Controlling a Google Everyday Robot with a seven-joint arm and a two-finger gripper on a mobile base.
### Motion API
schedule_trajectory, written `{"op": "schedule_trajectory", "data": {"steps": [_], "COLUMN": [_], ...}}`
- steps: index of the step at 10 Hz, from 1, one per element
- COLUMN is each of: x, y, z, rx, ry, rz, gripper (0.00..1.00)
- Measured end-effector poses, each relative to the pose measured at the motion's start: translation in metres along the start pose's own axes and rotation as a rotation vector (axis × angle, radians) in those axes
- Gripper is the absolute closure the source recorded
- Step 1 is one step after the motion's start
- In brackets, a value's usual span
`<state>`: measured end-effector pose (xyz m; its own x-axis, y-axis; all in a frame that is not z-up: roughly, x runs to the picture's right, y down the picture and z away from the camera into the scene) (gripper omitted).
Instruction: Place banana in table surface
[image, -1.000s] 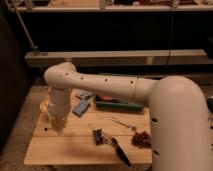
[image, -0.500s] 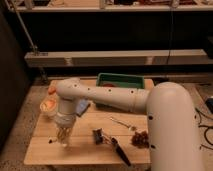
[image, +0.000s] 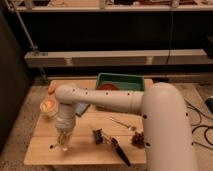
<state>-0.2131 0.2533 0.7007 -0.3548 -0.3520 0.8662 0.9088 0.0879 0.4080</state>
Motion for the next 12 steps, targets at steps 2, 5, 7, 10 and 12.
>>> {"op": "schedule_trajectory", "data": {"steps": [2,5,7,10,12], "x": [0.0005,0.0005,0.0004,0.0004,0.0004], "y": [0.0010,0.0004,0.0004,0.0005,0.0006], "z": [0.0002,0.0006,0.0006,0.0006,0.0007], "rx": [0.001,0.001,0.001,0.001,0.000], "ry": [0.002,0.001,0.001,0.001,0.001], "rz": [0.007,0.007,0.007,0.007,0.007], "gripper": [0.20,0.20,0.20,0.20,0.20]}}
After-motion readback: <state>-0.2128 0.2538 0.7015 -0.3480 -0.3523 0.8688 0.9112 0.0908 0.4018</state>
